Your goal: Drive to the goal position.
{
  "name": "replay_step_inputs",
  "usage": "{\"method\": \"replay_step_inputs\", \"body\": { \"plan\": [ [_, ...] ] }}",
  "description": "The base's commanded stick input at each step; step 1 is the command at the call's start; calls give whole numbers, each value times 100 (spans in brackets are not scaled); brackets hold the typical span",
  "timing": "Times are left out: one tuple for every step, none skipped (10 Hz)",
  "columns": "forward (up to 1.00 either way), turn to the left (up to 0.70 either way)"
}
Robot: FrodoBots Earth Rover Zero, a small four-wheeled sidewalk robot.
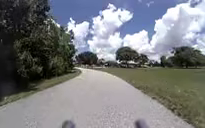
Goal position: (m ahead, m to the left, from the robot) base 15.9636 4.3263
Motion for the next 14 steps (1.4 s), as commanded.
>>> {"method": "replay_step_inputs", "body": {
  "plan": [
    [50, 2],
    [50, 0],
    [50, 0],
    [50, 0],
    [50, 0],
    [50, 0],
    [50, 0],
    [50, 0],
    [50, 0],
    [50, 0],
    [50, 0],
    [50, 0],
    [50, 0],
    [50, 0]
  ]
}}
